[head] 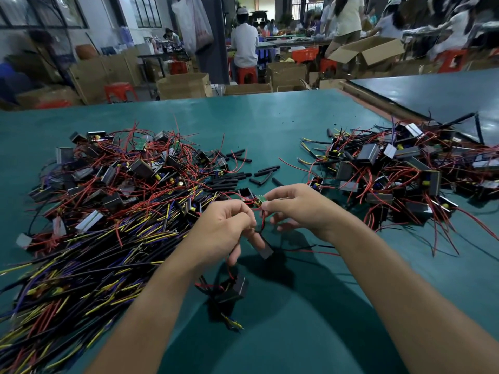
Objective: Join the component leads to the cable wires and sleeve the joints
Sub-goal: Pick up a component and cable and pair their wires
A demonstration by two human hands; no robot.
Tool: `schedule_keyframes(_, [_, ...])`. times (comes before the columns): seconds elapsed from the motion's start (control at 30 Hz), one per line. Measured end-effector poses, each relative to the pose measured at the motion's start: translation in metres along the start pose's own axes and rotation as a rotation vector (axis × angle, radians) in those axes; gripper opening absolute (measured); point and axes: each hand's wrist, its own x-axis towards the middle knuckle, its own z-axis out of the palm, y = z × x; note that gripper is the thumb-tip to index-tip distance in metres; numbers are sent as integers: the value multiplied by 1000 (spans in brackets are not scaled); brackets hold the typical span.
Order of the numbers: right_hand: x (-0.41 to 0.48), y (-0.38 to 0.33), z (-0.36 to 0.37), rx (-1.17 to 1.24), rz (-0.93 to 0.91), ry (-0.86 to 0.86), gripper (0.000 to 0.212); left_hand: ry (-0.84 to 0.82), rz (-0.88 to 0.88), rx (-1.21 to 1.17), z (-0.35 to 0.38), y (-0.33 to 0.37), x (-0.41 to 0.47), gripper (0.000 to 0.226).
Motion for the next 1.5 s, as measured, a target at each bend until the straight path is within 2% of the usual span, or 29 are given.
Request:
schedule_keyframes(0.2, [-4, -1, -8, 257, -70, -130, 26, 13, 33, 132, 2, -8, 0, 18])
schedule_keyframes(0.37, [-1, -2, -8, 326, -112, -129, 21, -59, 116, 120, 4, -5, -1, 14])
schedule_keyframes(0.43, [-2, -2, -6, 270, -145, -103, 21, -90, 137, 123, 5, -5, -3, 14])
schedule_keyframes(0.57, [0, 1, 2, -41, -276, 63, 20, -127, 167, 108, 6, -4, -4, 13])
schedule_keyframes(0.63, [2, 3, 4, -222, -350, 179, 20, -107, 189, 107, 5, -5, -3, 13])
schedule_keyframes(0.7, [4, 3, 3, -293, -398, 246, 26, -64, 206, 97, 4, -6, -2, 14])
schedule_keyframes(0.8, [3, 2, -2, -249, -386, 210, 42, -1, 214, 75, 2, -6, 0, 14])
schedule_keyframes(0.97, [-2, -2, -13, 53, -316, 135, 65, 168, 200, 23, 1, -8, 4, 14])
schedule_keyframes(1.07, [-3, -3, -14, -24, -331, 206, 70, 146, 178, 13, 1, -10, 5, 14])
schedule_keyframes(1.13, [-4, -4, -9, -33, -336, 224, 67, 83, 154, 94, 1, -13, 5, 13])
schedule_keyframes(1.23, [-4, -8, -4, 209, -272, 131, 52, 48, 126, 287, 2, -21, 5, 18])
schedule_keyframes(1.3, [-3, -10, -6, 237, -216, 97, 39, 57, 102, 335, 0, -23, 6, 22])
schedule_keyframes(1.4, [3, -3, -14, -138, -160, 223, 23, 42, 92, 277, 0, -20, 5, 20])
schedule_keyframes(1.5, [5, 4, -8, -381, -126, 169, 6, 26, 111, 161, 0, -15, 3, 16])
